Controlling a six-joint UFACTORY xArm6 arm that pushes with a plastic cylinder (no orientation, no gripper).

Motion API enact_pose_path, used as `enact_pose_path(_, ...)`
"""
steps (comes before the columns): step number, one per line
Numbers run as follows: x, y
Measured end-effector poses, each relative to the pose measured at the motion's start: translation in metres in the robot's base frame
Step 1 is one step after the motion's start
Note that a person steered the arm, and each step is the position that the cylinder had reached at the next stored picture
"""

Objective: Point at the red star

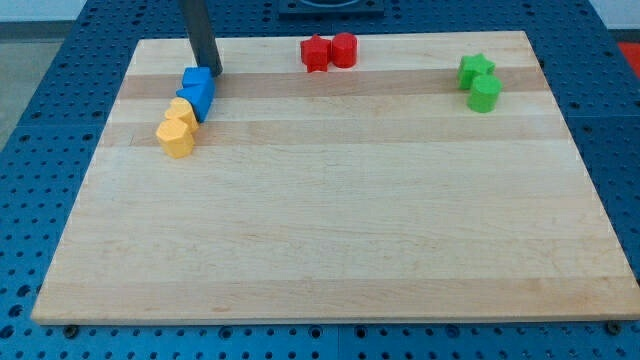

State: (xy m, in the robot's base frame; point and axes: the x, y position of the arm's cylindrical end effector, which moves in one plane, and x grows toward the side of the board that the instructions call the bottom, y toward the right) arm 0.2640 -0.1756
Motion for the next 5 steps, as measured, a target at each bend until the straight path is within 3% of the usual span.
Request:
enact_pose_path(2, -0.043, 0.031)
enact_pose_path(4, -0.06, 0.109)
enact_pose_path(5, -0.063, 0.101)
